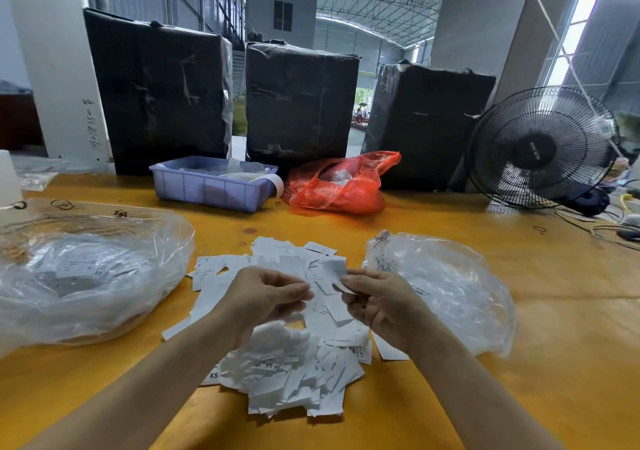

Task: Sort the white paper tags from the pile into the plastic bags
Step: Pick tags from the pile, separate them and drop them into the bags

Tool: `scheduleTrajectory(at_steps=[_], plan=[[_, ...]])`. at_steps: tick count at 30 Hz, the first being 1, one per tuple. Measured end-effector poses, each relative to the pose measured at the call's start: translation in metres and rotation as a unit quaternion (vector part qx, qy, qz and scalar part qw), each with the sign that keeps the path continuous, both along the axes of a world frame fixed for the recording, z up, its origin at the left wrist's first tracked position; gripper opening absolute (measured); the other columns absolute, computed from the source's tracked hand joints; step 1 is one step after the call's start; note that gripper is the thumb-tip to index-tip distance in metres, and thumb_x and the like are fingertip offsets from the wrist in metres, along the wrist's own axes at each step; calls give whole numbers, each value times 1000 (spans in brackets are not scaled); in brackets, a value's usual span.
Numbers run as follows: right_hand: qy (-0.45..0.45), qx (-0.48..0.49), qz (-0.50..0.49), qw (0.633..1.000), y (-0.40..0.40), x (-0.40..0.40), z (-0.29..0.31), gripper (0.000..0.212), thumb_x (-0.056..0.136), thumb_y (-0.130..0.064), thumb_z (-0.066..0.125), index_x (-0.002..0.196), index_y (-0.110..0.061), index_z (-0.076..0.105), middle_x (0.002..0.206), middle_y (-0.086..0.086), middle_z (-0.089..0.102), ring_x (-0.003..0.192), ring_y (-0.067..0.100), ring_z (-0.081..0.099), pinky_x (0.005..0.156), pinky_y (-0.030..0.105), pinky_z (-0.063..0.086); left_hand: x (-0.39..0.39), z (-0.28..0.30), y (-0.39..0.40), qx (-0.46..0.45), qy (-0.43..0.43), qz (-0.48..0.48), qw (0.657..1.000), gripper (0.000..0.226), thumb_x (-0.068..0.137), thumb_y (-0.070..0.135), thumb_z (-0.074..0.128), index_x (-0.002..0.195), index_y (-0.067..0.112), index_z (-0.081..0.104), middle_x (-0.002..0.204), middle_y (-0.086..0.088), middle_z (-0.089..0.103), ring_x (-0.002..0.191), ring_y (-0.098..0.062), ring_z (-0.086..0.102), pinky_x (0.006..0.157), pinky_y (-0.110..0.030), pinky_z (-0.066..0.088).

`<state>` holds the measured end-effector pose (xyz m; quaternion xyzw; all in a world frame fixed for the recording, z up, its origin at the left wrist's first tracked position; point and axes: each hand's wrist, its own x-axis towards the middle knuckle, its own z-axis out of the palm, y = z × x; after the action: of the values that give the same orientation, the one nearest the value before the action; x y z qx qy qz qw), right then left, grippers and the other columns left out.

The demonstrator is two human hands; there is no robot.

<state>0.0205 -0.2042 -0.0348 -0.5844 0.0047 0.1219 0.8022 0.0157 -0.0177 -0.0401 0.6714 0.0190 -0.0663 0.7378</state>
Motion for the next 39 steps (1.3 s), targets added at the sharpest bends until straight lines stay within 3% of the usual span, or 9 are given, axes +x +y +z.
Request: scheduleTrajectory(at_steps=[4, 6, 12, 15, 20, 27, 33, 39], plan=[[-20, 96, -42, 994, 0, 1, 1, 30, 80, 17, 57, 102, -3, 54, 80, 21, 68, 66, 25, 70, 58, 25, 58, 0, -1, -1, 2, 7, -2, 1000, 7, 74, -2, 72, 81, -1, 70, 80, -16, 74, 61, -18, 68, 64, -24, 58], [-53, 93, -62, 992, 0, 1, 1, 43, 79, 20, 56, 110, -11, 56, 87, 23, 66, 71, 30, 69, 60, 27, 58, 0, 0, -1, 4, 10, -1, 1000, 9, 73, -2, 73, 82, -2, 70, 80, -16, 74, 63, -19, 68, 65, -25, 58], [-135, -24, -59, 989, 7, -4, 0, 16, 83, 9, 61, 81, -4, 71, 82, 16, 71, 70, 21, 71, 60, 24, 57, -4, 2, -4, 5, 4, 0, 1000, 9, 72, -3, 75, 78, 0, 69, 73, -12, 72, 63, -16, 67, 66, -24, 58], [-175, -59, -79, 980, 11, -7, -1, 16, 78, 5, 68, 85, -8, 70, 87, 16, 69, 72, 20, 70, 64, 26, 57, -4, 2, -5, 14, 0, 0, 1000, 11, 69, -1, 77, 76, 2, 70, 73, -11, 72, 66, -17, 66, 67, -24, 57], [-214, -69, -97, 969, 16, -10, -4, 38, 77, 5, 70, 107, -16, 60, 97, 18, 63, 83, 24, 71, 70, 31, 58, -6, 2, -5, 5, -1, -21, 1000, 6, 73, -1, 75, 77, 2, 72, 74, -11, 73, 64, -14, 67, 65, -20, 57], [-237, -106, -96, 961, 19, -11, -6, 33, 77, 4, 71, 102, -16, 60, 97, 14, 64, 84, 22, 70, 70, 28, 58, -5, 2, -5, -11, 2, -34, 999, 7, 74, 0, 73, 80, 1, 72, 78, -14, 73, 72, -18, 68, 68, -22, 58], [-254, -125, -90, 955, 20, -10, -9, 28, 77, 2, 72, 99, -10, 59, 91, 10, 66, 81, 19, 69, 70, 27, 58, -5, 1, -4, -7, 11, -55, 998, 5, 74, 2, 73, 79, 3, 73, 79, -14, 74, 68, -17, 69, 66, -23, 57], [-271, -125, -105, 948, 19, -9, -10, 26, 77, -1, 73, 96, -10, 58, 92, 15, 65, 81, 19, 69, 69, 26, 57, -7, 3, -4, -27, 26, -71, 997, 13, 55, 10, 77, 67, 7, 76, 81, -15, 74, 69, -18, 69, 70, -25, 57]])
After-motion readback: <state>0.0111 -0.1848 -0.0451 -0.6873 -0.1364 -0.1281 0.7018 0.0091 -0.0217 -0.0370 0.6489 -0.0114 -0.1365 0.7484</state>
